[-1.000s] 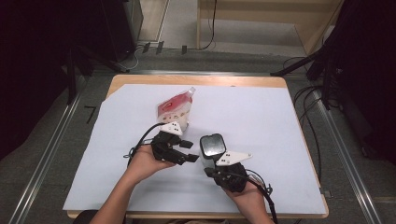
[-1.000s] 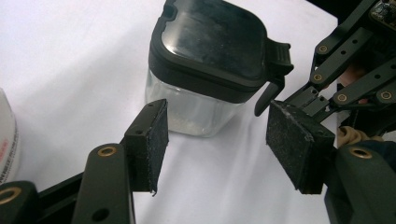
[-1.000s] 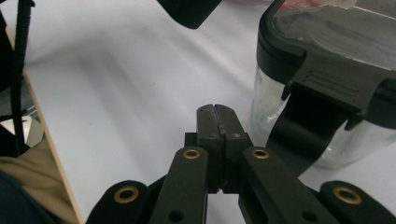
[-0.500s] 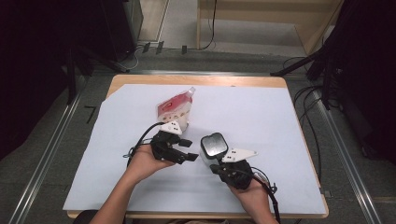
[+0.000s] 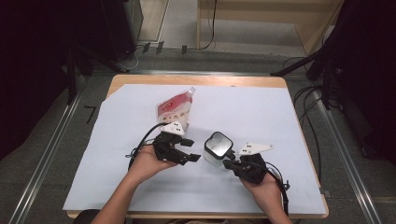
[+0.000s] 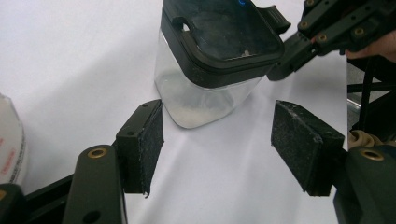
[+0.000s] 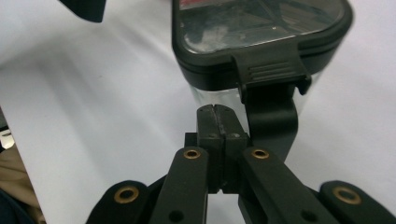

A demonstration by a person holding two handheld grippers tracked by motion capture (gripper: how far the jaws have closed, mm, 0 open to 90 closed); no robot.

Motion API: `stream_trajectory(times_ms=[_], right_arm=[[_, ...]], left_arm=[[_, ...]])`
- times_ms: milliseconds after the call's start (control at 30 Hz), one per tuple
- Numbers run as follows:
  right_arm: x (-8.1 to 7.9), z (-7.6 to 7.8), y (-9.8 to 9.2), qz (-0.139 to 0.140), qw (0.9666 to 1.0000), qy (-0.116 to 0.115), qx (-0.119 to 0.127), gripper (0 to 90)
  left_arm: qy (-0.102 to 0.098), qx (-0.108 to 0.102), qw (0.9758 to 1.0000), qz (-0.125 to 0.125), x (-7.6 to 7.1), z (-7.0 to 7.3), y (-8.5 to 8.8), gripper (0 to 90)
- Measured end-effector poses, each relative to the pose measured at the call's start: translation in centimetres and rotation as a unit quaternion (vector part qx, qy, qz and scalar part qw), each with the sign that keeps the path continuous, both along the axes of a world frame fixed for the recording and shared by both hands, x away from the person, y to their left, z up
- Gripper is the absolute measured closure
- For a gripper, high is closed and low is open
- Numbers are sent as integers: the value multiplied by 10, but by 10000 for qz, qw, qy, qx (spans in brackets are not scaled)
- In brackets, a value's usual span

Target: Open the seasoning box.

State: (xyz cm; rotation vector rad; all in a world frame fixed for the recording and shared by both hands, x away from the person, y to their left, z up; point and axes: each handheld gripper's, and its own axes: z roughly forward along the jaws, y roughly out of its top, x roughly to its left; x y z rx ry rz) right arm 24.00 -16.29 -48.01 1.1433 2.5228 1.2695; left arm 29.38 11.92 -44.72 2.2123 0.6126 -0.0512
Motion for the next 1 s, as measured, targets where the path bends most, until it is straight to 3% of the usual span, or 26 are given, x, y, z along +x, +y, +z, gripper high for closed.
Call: stream_trajectory(times_ms=[133, 500, 733, 1000], right_arm=[[4, 1, -9, -77, 10000, 14, -12, 900], [17, 3, -30, -250, 9996, 74, -95, 900], [26, 5, -39, -335, 9994, 91, -91, 900], [32, 7, -46, -520, 9986, 57, -118, 900]], left_arm=[[-13, 93, 9999, -97, 1, -1, -3, 350], [-122, 56, 9999, -106, 4, -3, -13, 284], [24, -75, 9999, -130, 8, -6, -24, 229], [41, -20, 9999, -113, 17, -12, -34, 231]])
